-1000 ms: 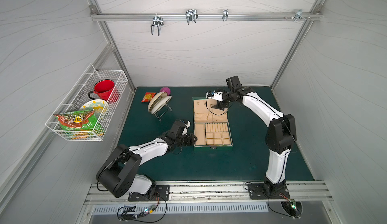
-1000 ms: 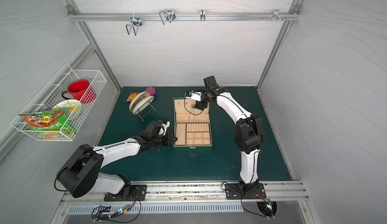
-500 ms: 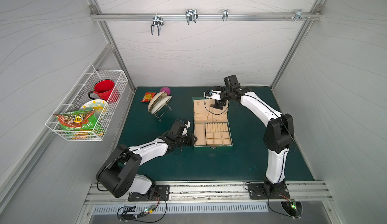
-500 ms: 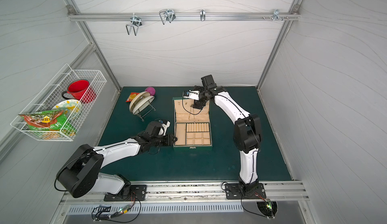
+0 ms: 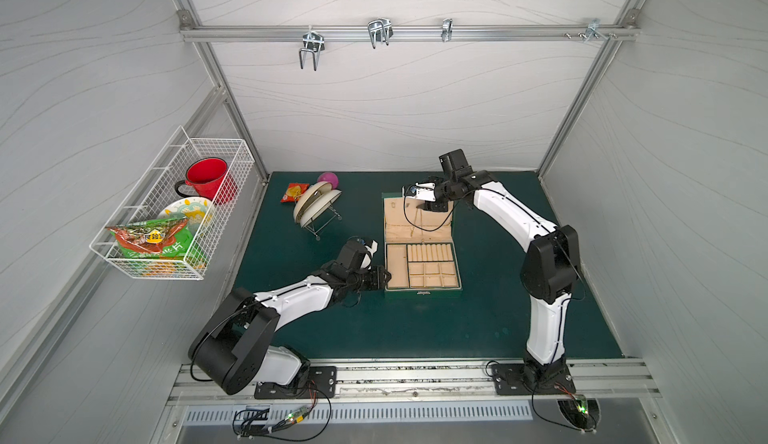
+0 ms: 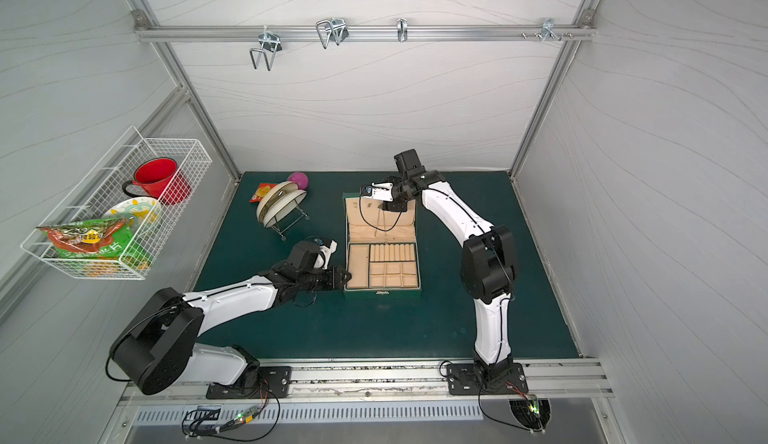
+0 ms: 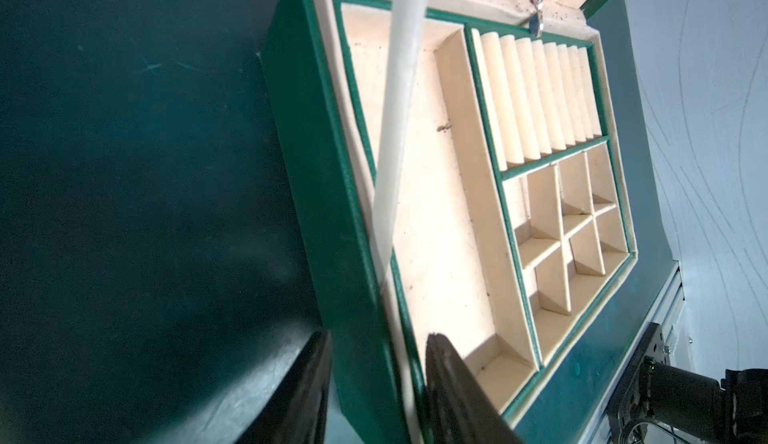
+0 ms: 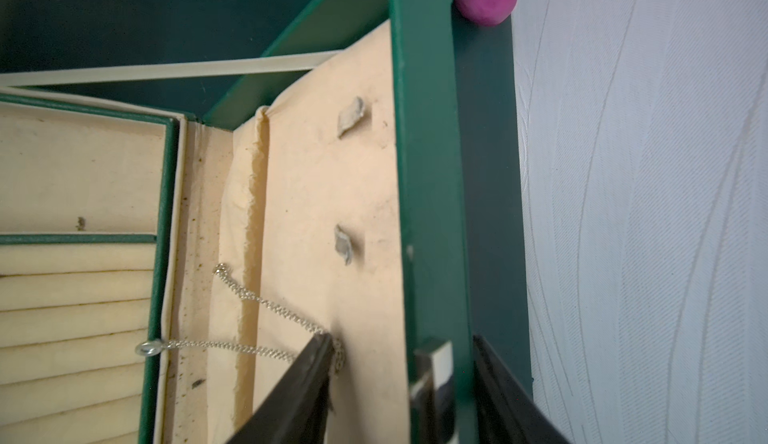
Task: Put jewelry chain into jewelry box
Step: Adjust the necklace at the jewelry box clasp.
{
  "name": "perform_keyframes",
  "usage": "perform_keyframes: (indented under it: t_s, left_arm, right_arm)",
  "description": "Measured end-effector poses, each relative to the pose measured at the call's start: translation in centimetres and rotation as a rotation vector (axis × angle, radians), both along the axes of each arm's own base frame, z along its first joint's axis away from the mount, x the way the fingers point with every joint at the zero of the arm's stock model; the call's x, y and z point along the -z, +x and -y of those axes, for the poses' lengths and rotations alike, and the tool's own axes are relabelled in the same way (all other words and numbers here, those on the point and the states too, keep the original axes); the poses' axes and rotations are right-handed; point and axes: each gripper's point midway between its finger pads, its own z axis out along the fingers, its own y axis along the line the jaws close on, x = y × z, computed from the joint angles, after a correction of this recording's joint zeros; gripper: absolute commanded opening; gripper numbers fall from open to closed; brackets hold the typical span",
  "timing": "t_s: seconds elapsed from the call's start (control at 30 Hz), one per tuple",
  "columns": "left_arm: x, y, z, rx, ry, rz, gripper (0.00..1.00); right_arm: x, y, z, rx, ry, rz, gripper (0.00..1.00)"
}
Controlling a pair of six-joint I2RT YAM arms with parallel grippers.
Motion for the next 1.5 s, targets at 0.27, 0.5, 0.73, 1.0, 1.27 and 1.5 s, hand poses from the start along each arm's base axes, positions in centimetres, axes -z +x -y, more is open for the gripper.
perform_keyframes:
  t_s: [0.27,0.5,0.73,1.0,1.27,1.5]
  left_arm:
    - [-0.1,-0.1,-0.1,0.001,-0.001,0.003,0.42]
    - [-0.1,-0.2,-0.1,0.001,0.0,0.002,0.41]
    - [-0.2,-0.2,-0.1,0.001,0.0,0.002,0.42]
    - [-0.3,-0.3,-0.2,0.004,0.001,0.007,0.42]
    - [-0.3,-0.3,-0.2,0.005,0.002,0.008,0.42]
    - [-0.3,-0.4,-0.2,0.008,0.004,0.008,0.43]
  right_arm:
    - [-0.5,-0.4,0.1,-0.006,-0.016,-0.009,0.34]
    - [-0.8,-0.7,0.2,-0.007,-0.023,-0.023,0.22]
    - [-0.9,-0.8,0.1,-0.009,-0.022,-0.021,0.04]
    - [-0.9,-0.8,0.1,-0.01,-0.021,-0.019,0.0]
    - [-1.0,-0.8,0.0,-0.012,-0.018,-0.02,0.0]
    - [-1.3,-0.9,0.0,-0.009,-0.011,-0.017,0.65]
